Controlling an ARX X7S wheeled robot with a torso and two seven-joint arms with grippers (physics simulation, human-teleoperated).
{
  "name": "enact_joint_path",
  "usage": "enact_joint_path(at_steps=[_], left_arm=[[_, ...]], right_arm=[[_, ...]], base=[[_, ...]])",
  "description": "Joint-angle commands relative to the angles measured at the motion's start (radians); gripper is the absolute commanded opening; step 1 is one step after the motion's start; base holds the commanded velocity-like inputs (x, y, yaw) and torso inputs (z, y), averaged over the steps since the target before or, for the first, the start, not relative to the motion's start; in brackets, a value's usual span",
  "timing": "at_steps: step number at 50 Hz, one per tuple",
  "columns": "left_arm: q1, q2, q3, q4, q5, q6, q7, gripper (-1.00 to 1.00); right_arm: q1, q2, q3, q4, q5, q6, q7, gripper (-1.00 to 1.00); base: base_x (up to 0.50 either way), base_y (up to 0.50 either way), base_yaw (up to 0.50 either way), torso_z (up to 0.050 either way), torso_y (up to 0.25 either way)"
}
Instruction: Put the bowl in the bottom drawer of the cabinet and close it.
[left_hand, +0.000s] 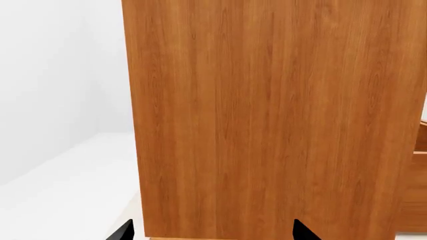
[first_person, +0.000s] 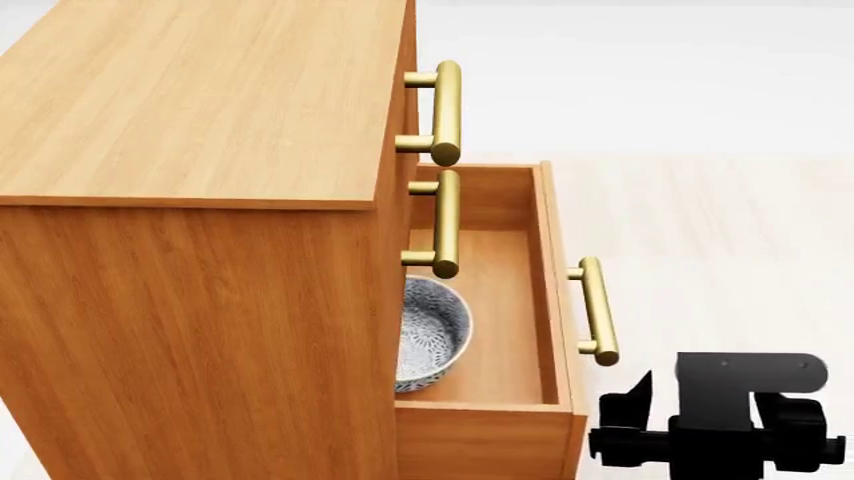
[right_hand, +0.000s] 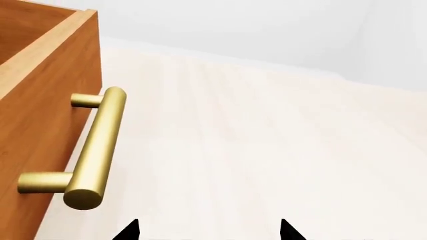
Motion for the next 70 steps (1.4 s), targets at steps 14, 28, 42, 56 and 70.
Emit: enact_joint_path(at_steps=[14,28,42,56,70], left_arm=[[-0.005,0.000,0.003,-0.009,-0.004,0.008,0.001,1.00],[-0.002,-0.004,0.003,-0.003,-0.006,0.007,-0.001,1.00],[-0.004,-0.002,0.006,-0.006,-0.004,0.008,-0.003,1.00],[0.000,-0.007,0.005,0.001,-0.006,0.007,-0.005,1.00],[-0.004,-0.006,0.006,-0.007,-0.012,0.014,-0.002,1.00]], right_arm=[[-0.006,-0.035,-0.024,-0.058,0.027,0.038,0.013,1.00],[-0.023,-0.054,-0.042,-0.104,0.028,0.062,0.027,1.00],[-0.044,-0.058,-0.065,-0.134,0.027,0.066,0.028,1.00],[-0.057,-0.070,-0.083,-0.164,0.027,0.076,0.045,1.00],[-0.064,-0.076,-0.100,-0.201,0.034,0.099,0.048,1.00]], base=[[0.00,0.00,0.00,0.000,0.000],[0.00,0.00,0.00,0.000,0.000],[0.00,0.00,0.00,0.000,0.001],[0.00,0.00,0.00,0.000,0.000],[0.00,0.00,0.00,0.000,0.000]])
